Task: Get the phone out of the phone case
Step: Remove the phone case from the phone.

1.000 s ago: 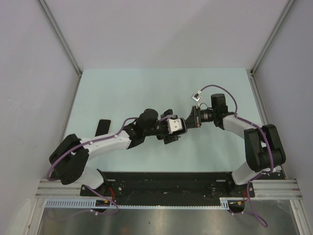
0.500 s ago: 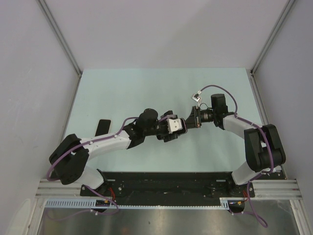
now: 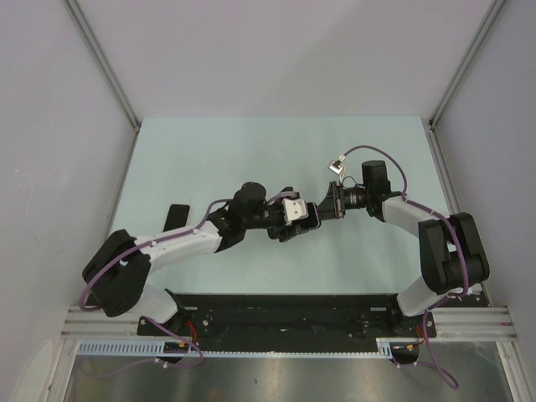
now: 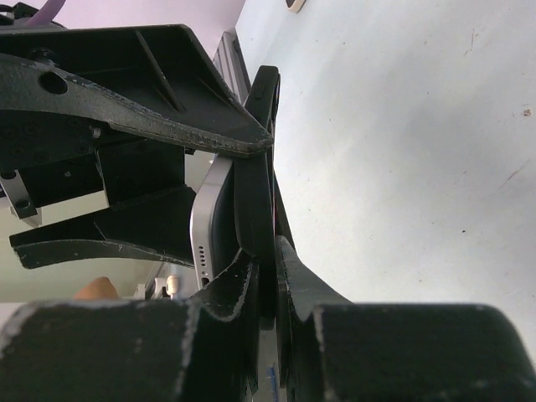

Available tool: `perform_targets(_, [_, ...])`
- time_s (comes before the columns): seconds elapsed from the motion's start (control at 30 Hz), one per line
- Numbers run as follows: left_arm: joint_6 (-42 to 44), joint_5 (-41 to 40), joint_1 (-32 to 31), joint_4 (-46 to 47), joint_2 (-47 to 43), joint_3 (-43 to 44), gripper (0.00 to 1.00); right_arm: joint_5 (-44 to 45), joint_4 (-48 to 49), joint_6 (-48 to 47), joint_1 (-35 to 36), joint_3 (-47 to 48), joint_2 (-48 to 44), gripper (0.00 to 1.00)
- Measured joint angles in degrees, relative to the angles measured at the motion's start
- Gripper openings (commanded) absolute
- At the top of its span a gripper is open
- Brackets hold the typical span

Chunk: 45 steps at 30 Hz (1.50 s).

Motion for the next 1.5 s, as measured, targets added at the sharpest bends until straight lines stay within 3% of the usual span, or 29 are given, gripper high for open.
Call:
perform_targets(0.6, [-3.96, 6.69, 3.15, 1.07, -0.61, 0.0, 0.51, -1.95, 1.27, 2.23, -0.35, 0.0, 0.42, 0.0])
perform_targets(1.5, [-8.92, 5.35, 3.65, 6.78, -1.11, -2.34, 0.51, -1.6, 4.35, 6.8, -1.38, 0.0, 2.03, 0.0])
